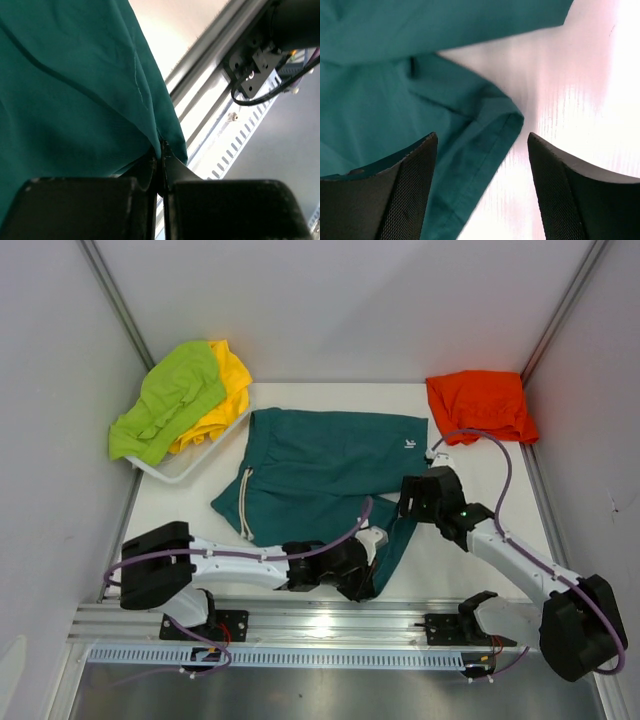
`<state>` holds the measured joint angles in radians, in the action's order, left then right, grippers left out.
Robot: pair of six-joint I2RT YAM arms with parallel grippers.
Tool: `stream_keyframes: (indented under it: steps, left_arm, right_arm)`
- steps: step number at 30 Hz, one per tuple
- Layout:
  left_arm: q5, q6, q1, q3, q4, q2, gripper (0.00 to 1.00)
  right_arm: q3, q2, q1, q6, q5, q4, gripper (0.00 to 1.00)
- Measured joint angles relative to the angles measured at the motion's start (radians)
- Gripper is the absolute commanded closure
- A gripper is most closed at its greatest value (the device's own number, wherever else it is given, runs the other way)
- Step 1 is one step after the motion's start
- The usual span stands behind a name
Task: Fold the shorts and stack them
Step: Flatten the shorts out
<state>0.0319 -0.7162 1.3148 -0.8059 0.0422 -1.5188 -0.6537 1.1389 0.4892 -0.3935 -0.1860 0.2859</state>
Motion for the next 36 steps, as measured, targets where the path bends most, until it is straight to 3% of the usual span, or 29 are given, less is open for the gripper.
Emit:
stream_keyframes:
  steps: [3, 4, 6, 12, 16, 20, 23, 24, 27, 29, 31, 36]
  left_arm:
    - [0.008, -0.001, 0.030, -0.001, -0.031, -0.040, 0.91]
    - [0.013, -0.002, 0.042, -0.003, -0.040, -0.058, 0.81]
    - [0.031, -0.007, 0.066, -0.012, -0.060, -0.100, 0.76]
    - [0.052, -0.010, 0.128, -0.074, -0.079, -0.202, 0.73]
    - [0.061, -0.007, 0.135, -0.091, -0.086, -0.223, 0.40]
    - [0.077, -0.007, 0.135, -0.105, -0.092, -0.224, 0.31]
    - [0.087, -0.006, 0.135, -0.115, -0.098, -0.224, 0.23]
    - [0.095, -0.005, 0.135, -0.119, -0.098, -0.224, 0.21]
    - [0.118, 0.002, 0.135, -0.128, -0.100, -0.220, 0.16]
    - [0.130, 0.008, 0.129, -0.128, -0.091, -0.206, 0.13]
    - [0.138, 0.013, 0.117, -0.123, -0.081, -0.171, 0.02]
    - [0.201, 0.019, 0.023, -0.046, -0.087, -0.003, 0.01]
  right_arm:
    - [0.020, -0.029, -0.072, -0.032, 0.080, -0.008, 0.25]
    - [0.028, -0.032, -0.097, -0.048, 0.122, -0.010, 0.25]
    - [0.040, -0.025, -0.143, -0.082, 0.196, -0.012, 0.27]
    - [0.042, 0.055, -0.185, -0.177, 0.309, -0.002, 0.32]
    - [0.048, 0.043, -0.186, -0.214, 0.315, 0.029, 0.33]
    - [0.048, 0.011, -0.190, -0.228, 0.311, 0.062, 0.38]
    - [0.050, 0.009, -0.192, -0.231, 0.305, 0.073, 0.51]
    - [0.053, 0.009, -0.192, -0.231, 0.302, 0.076, 0.63]
    - [0.065, 0.017, -0.202, -0.233, 0.295, 0.077, 0.68]
    - [0.067, 0.042, -0.212, -0.232, 0.289, 0.076, 0.67]
    - [0.068, 0.069, -0.219, -0.231, 0.277, 0.074, 0.66]
    - [0.068, 0.094, -0.224, -0.227, 0.241, 0.072, 0.61]
